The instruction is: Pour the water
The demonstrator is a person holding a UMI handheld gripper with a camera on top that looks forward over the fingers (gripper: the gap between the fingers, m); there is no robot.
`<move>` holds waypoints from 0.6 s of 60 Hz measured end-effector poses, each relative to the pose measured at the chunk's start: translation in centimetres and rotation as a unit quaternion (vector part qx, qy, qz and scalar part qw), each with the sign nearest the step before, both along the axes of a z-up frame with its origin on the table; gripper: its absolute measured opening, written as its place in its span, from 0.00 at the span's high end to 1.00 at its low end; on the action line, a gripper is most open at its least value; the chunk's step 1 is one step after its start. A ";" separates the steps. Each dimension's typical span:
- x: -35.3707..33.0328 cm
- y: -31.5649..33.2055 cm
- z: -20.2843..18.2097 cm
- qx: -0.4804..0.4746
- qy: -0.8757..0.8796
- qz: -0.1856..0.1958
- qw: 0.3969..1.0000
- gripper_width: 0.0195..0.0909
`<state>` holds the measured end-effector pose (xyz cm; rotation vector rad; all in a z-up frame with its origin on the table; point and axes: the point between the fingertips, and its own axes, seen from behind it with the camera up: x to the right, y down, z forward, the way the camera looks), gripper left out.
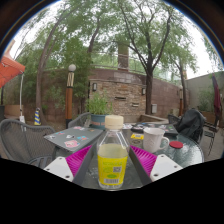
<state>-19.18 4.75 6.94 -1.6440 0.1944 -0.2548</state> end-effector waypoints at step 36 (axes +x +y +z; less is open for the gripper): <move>-6.3 5.6 12.9 0.051 0.077 0.054 0.994 0.71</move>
